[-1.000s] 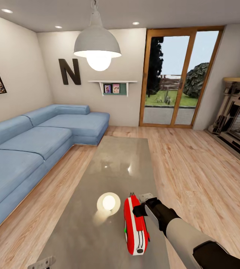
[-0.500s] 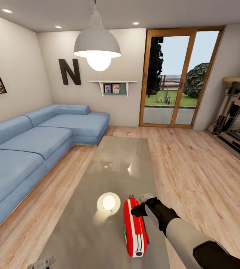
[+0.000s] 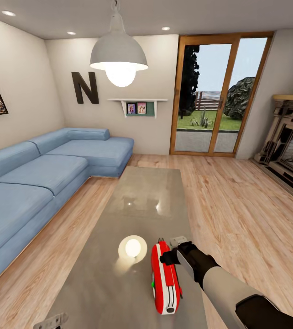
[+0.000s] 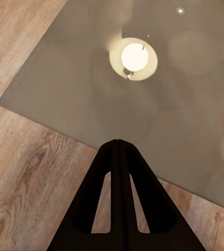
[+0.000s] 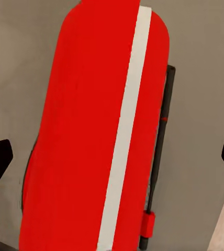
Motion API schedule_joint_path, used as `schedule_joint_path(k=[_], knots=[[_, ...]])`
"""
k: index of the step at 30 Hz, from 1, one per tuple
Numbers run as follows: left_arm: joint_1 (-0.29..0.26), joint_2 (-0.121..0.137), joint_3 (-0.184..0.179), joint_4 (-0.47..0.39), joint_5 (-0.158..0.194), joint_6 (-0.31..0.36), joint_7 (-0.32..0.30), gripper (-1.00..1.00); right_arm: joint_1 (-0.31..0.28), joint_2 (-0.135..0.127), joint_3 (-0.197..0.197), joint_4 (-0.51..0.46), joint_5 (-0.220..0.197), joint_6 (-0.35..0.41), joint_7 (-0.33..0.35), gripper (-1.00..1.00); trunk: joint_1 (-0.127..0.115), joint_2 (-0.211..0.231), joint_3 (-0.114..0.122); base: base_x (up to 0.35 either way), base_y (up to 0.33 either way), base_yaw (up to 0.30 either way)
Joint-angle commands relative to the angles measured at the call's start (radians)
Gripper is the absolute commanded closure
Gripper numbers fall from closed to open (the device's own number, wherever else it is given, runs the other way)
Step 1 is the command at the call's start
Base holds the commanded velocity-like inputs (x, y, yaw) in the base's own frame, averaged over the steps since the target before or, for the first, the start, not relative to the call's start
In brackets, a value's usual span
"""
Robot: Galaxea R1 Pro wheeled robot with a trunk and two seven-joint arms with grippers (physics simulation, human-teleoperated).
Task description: Turn on the radio receiver that's on the table in the living room.
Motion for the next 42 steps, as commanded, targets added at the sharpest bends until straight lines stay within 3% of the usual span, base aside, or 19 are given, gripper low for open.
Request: schedule_joint_path(k=[1, 11, 25, 42], knots=[[0.0, 0.0, 0.0, 0.0, 0.0, 0.0, 0.0, 1.0, 0.0, 0.0, 0.0, 0.0, 0.0, 0.0, 0.0, -1.0, 0.0, 0.0, 0.0, 0.0, 0.0, 0.0], [0.0, 0.0, -0.001, 0.0, 0.001, 0.042, 0.0, 1.0, 0.0, 0.0, 0.0, 0.0, -0.001, 0.0, 0.0, -1.0, 0.0, 0.0, 0.0, 0.0, 0.0, 0.0], [0.0, 0.0, -0.001, 0.0, 0.002, 0.045, 0.0, 1.0, 0.0, 0.0, 0.0, -0.001, -0.001, 0.001, 0.0, -1.0, 0.0, 0.0, 0.0, 0.0, 0.0, 0.0], [0.0, 0.0, -0.001, 0.0, 0.001, 0.045, 0.0, 1.0, 0.0, 0.0, 0.001, -0.001, 0.0, 0.028, 0.001, -1.0, -0.065, 0.119, 0.053, 0.0, 0.0, 0.0]])
